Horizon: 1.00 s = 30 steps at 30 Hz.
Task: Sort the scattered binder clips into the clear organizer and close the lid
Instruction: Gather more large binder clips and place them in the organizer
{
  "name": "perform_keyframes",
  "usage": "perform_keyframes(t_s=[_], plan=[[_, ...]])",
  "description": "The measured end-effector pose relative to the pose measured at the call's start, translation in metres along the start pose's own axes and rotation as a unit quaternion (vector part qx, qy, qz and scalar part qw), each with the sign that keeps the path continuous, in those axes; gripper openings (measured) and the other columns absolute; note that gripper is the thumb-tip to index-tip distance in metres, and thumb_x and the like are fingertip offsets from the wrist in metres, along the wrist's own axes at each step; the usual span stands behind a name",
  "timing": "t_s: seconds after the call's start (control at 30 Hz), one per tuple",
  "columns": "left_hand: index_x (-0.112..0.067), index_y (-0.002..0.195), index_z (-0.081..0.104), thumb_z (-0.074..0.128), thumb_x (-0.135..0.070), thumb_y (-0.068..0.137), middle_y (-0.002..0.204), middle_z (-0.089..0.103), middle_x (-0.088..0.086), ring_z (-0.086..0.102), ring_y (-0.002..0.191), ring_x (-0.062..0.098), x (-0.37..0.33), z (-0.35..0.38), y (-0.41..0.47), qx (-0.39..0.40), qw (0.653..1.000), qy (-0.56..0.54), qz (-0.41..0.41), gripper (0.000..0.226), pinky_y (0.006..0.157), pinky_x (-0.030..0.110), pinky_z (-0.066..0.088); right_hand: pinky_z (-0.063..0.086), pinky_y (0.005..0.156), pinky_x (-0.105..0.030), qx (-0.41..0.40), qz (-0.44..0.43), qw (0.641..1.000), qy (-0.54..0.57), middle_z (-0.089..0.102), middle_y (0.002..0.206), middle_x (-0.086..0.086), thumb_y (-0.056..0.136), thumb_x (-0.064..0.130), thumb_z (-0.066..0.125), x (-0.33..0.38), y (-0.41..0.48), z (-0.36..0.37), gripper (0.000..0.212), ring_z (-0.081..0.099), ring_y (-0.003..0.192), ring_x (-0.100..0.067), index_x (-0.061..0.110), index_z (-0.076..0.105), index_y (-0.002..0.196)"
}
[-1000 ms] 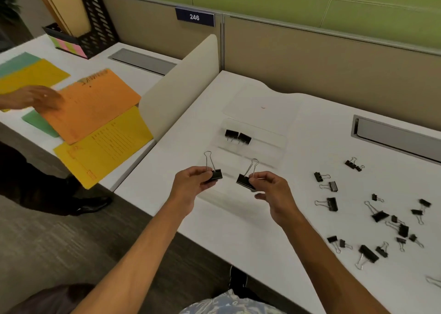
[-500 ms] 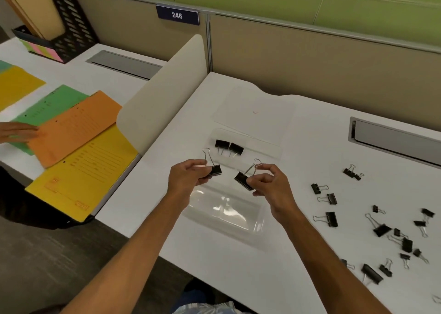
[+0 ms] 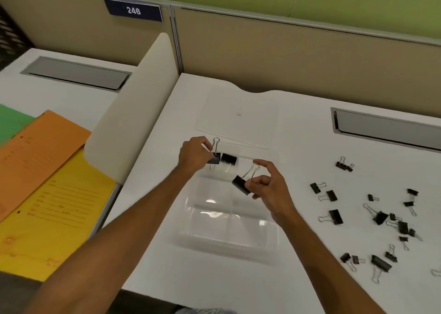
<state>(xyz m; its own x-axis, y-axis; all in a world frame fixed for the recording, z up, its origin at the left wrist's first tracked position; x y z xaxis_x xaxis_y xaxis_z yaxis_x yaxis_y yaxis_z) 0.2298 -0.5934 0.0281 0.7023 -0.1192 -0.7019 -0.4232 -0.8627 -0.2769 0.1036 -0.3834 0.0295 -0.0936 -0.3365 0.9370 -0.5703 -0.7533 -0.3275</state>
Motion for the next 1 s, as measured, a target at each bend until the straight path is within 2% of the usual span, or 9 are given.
perform_keyframes(t_s=[0.13,0.23,0.37,0.5,0.63,0.7,0.83,0.93,1.0], plan=[[-0.023,0.078,0.068,0.077,-0.021,0.073,0.087,0.071,0.002,0.067,0.083,0.021,-0.002,0.019,0.025,0.084,0.99,0.108,0.035,0.011,0.072,0.029,0.054,0.054,0.068,-0.034,-0.026,0.009,1.0,-0.007,0.073,0.078,-0.011,0.083,0.001,0.071,-0.004,0.002,-0.001,0.052,0.069,0.074,-0.018,0.032,0.056,0.123],[-0.022,0.083,0.073,0.078,-0.03,0.074,0.088,0.07,-0.001,0.064,0.083,0.02,-0.002,0.028,0.035,0.123,0.977,0.164,0.05,0.013,0.073,0.027,0.05,0.052,0.067,-0.032,-0.048,0.017,0.998,-0.022,0.073,0.078,-0.011,0.083,0.002,0.07,-0.008,0.006,-0.003,0.052,0.069,0.077,-0.019,0.034,0.056,0.122],[-0.024,0.084,0.071,0.076,-0.028,0.075,0.092,0.07,0.0,0.065,0.088,0.024,-0.001,0.035,0.041,0.153,0.959,0.225,0.077,0.011,0.075,0.028,0.051,0.052,0.069,-0.032,-0.065,0.025,0.997,-0.04,0.072,0.078,-0.009,0.085,0.003,0.068,-0.011,0.015,-0.001,0.053,0.068,0.079,-0.018,0.036,0.055,0.124],[-0.012,0.1,0.066,0.065,-0.013,0.082,0.097,0.065,0.009,0.064,0.087,0.029,-0.003,0.035,0.04,0.116,0.942,0.282,0.141,0.018,0.072,0.032,0.05,0.051,0.083,-0.032,-0.067,0.009,0.994,-0.083,0.073,0.079,-0.005,0.085,0.007,0.069,-0.005,0.03,0.007,0.053,0.068,0.081,-0.014,0.038,0.054,0.125],[-0.013,0.105,0.066,0.059,-0.008,0.085,0.097,0.065,0.011,0.064,0.085,0.03,-0.002,0.029,0.038,0.082,0.952,0.242,0.169,0.022,0.074,0.037,0.054,0.046,0.074,-0.018,-0.068,-0.026,0.987,-0.142,0.074,0.077,-0.002,0.084,0.007,0.071,0.01,0.052,0.019,0.053,0.069,0.08,-0.011,0.034,0.055,0.126],[-0.017,0.107,0.067,0.057,-0.007,0.087,0.098,0.069,0.008,0.065,0.085,0.027,0.0,0.022,0.037,0.063,0.961,0.209,0.171,0.025,0.075,0.037,0.054,0.045,0.068,-0.018,-0.065,-0.044,0.977,-0.196,0.073,0.076,-0.001,0.084,0.007,0.069,0.016,0.067,0.028,0.052,0.068,0.079,-0.01,0.033,0.055,0.127],[-0.018,0.112,0.067,0.058,-0.011,0.092,0.104,0.071,0.003,0.067,0.089,0.023,0.005,0.01,0.03,0.029,0.966,0.185,0.18,0.023,0.076,0.034,0.054,0.049,0.068,-0.027,-0.035,-0.091,0.939,-0.33,0.071,0.077,-0.002,0.087,0.011,0.065,0.021,0.092,0.053,0.048,0.066,0.075,-0.017,0.025,0.052,0.131],[-0.017,0.11,0.068,0.058,-0.016,0.092,0.106,0.072,0.002,0.067,0.09,0.023,0.007,0.004,0.024,0.017,0.967,0.175,0.183,0.02,0.077,0.034,0.054,0.04,0.065,-0.028,-0.006,-0.111,0.894,-0.434,0.067,0.088,-0.003,0.088,0.014,0.063,0.016,0.104,0.07,0.049,0.059,0.083,-0.02,0.027,0.048,0.133],[-0.017,0.108,0.068,0.058,-0.017,0.092,0.106,0.071,0.002,0.066,0.091,0.023,0.009,0.002,0.021,0.015,0.969,0.168,0.183,0.019,0.077,0.033,0.053,0.035,0.064,-0.026,0.005,-0.103,0.877,-0.469,0.065,0.092,-0.005,0.087,0.015,0.062,0.011,0.111,0.075,0.05,0.056,0.085,-0.021,0.031,0.047,0.133]])
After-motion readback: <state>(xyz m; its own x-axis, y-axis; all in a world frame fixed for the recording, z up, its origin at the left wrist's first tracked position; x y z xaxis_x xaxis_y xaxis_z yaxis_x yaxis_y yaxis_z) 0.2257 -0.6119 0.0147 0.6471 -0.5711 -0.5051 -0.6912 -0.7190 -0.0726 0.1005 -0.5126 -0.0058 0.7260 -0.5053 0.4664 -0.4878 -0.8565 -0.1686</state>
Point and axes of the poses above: each hand's wrist, its own y-axis towards the middle knuckle, its own z-axis out of the palm, x = y × z, the point moved 6 cm from there along y, towards the middle knuckle
